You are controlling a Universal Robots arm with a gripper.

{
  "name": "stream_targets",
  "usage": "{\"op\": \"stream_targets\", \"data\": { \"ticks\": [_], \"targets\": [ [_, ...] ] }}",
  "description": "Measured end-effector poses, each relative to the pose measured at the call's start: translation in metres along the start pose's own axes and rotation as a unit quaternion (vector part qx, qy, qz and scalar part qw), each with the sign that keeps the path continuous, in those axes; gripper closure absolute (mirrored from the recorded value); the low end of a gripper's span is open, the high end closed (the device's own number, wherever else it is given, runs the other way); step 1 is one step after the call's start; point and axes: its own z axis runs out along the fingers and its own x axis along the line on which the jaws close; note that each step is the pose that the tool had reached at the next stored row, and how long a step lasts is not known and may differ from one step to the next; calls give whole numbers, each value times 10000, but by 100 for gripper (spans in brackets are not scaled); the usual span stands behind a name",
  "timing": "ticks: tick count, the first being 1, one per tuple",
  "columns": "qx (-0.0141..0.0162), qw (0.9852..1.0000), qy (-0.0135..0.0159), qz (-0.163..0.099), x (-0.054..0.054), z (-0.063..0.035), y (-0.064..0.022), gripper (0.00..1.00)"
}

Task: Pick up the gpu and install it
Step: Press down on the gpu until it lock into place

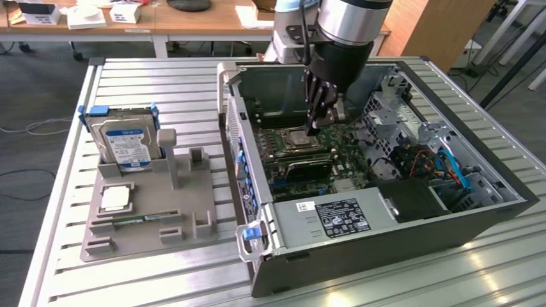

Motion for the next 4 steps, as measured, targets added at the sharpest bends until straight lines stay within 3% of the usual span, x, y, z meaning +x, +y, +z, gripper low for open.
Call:
{"op": "stream_targets", "data": {
  "ticks": [4],
  "targets": [
    [0,10000,0,0,0,0,-5,89]
  ]
}}
